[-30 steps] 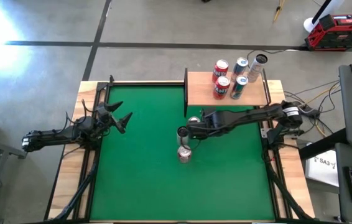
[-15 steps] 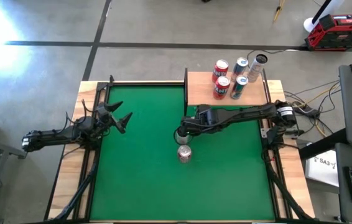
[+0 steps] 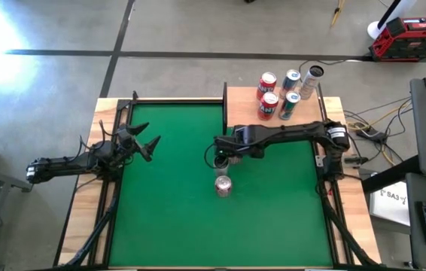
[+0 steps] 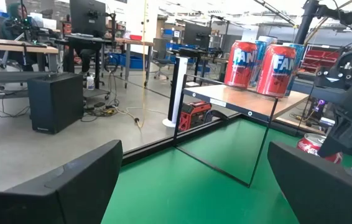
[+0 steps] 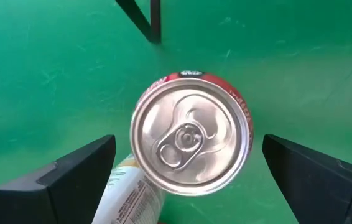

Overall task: Place canned beverage on shelf
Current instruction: Put the top red white soda can on the shelf

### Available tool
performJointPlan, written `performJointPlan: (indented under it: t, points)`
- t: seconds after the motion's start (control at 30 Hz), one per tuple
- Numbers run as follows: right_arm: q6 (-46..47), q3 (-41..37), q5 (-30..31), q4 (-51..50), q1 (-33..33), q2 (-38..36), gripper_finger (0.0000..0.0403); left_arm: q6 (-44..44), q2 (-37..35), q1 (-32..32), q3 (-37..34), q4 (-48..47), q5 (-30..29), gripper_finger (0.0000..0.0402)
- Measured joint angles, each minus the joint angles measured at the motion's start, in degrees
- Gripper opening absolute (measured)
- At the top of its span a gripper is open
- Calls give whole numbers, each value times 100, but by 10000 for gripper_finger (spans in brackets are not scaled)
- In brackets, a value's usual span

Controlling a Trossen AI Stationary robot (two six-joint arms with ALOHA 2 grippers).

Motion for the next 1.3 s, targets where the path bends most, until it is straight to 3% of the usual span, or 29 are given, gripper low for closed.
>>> performJointPlan:
  t: [0.3,0.53,0.67,0.87,1.17,1.3]
  points:
    - [-15,5,-479,-36,-229,274,398,0,5,0,0,4,0,386]
    - [52,5,-462,-9,-263,261,394,0,5,0,0,11,-2,386]
    - [57,5,-472,62,-281,256,369,0,5,0,0,11,0,386]
    - [59,3,-464,98,-279,246,300,0,5,0,0,11,-2,386]
    - [55,3,-494,57,-263,214,300,0,5,0,0,7,0,386]
    - [44,256,-556,-575,-263,153,300,0,5,2,0,5,0,386]
